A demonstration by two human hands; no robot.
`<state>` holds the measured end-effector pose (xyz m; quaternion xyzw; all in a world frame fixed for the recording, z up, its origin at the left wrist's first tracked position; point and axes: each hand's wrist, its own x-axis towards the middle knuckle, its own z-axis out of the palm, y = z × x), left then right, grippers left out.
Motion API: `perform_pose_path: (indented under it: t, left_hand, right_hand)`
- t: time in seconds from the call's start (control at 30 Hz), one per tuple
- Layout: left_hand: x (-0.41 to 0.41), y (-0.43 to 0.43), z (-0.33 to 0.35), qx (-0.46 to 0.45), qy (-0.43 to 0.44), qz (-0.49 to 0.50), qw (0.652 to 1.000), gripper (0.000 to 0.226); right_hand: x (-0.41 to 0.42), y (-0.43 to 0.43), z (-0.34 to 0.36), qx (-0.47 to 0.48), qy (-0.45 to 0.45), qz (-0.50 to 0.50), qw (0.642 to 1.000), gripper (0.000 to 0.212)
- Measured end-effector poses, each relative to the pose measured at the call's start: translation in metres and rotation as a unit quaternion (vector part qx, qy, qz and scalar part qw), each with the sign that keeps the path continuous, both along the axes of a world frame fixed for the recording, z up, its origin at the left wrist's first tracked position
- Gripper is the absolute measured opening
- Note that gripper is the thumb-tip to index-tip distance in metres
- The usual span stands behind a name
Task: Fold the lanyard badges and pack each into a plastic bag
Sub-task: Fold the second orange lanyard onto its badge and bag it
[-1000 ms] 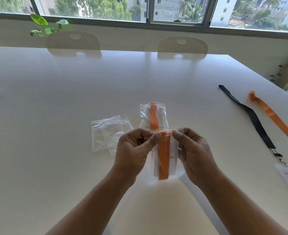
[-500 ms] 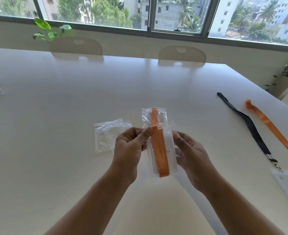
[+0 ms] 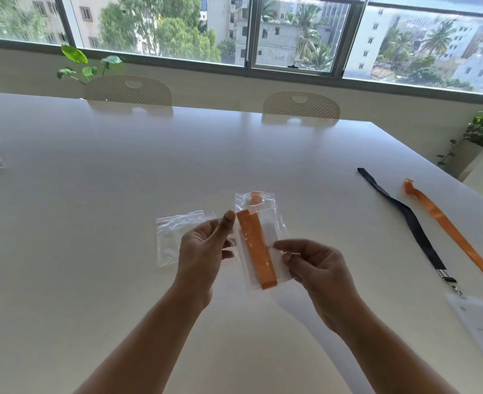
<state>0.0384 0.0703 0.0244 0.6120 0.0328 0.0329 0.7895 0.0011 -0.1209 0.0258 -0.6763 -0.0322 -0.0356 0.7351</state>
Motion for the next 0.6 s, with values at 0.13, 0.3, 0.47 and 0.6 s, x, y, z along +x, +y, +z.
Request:
perform_pose_path:
  t: [0.13, 0.3, 0.47, 0.6]
  left_hand:
    - [0.011, 0.012, -0.016, 0.359, -0.090, 0.067, 0.927, 0.060]
    - [0.017, 0.017, -0.034, 0.577, -0.091, 0.016, 0.812, 0.075]
    - [0.021, 0.017, -0.040, 0.622, -0.052, -0.021, 0.781, 0.082]
    - [0.022, 0.017, -0.044, 0.641, -0.041, -0.033, 0.766, 0.081]
  right_hand:
    - [0.013, -0.010, 0.001, 0.021, 0.005, -0.058, 0.998, 0.034]
    - [0.039, -0.031, 0.002, -0.002, 0.010, -0.137, 0.991, 0.030]
    - [0.069, -0.053, -0.006, -0.066, 0.044, -0.182, 0.980, 0.030]
    - [0.087, -0.061, -0.019, -0.158, 0.078, -0.199, 0.964, 0.029]
